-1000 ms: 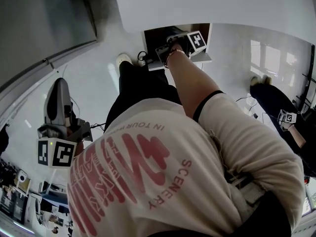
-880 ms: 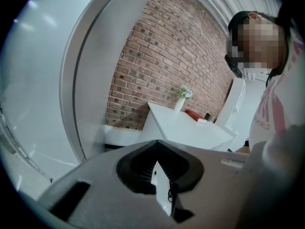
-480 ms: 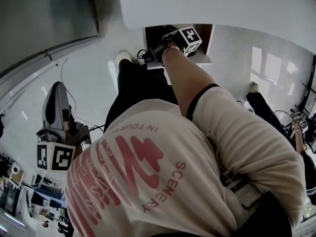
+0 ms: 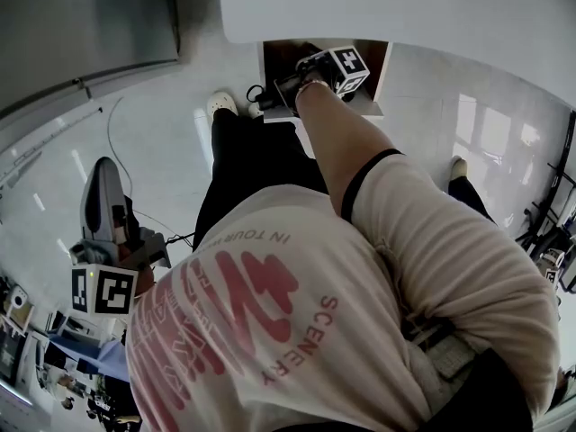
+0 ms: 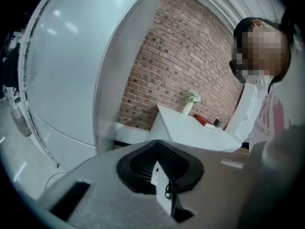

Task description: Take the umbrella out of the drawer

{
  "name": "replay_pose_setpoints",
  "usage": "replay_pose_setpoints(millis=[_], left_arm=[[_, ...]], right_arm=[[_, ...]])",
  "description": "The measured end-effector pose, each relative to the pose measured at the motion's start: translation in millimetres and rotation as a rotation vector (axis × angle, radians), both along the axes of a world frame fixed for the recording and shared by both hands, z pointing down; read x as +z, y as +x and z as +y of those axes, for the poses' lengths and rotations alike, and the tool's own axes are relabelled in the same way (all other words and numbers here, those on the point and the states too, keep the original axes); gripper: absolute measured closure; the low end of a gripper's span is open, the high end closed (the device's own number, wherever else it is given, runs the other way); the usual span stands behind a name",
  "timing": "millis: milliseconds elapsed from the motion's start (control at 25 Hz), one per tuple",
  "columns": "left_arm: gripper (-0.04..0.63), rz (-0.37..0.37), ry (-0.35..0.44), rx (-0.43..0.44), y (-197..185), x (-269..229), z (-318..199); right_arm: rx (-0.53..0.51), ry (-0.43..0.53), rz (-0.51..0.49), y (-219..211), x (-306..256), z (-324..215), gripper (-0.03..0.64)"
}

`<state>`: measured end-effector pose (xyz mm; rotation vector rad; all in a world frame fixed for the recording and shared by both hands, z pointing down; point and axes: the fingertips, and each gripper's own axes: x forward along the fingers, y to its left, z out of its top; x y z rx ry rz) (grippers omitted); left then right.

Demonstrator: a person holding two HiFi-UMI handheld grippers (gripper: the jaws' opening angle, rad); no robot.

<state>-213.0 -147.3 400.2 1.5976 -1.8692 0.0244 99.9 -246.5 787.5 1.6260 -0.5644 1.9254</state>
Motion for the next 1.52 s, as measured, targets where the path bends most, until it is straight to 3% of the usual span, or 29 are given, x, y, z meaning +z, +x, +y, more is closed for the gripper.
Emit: replay_pose_setpoints(millis=[520,1240,1520], left_arm=[[0.592,0.029,-0.006,-0.061,4.5,15.6,19.8],[0.592,0.037,0.034,-0.036,-10.7,11.7,3.9],[0.592,0.046,0.053,-0.018,-18.8,7.5,-2.2]], right_arm=[[-0.007,-0.004,-0.02,-2.9,5.7,0.4,0.376],[0.08,0.035,-0.106,-11.0,0.2,1.1,0.393],[0.067,0.06,-0.12,-11.2,-7.1,-1.9,0.396]])
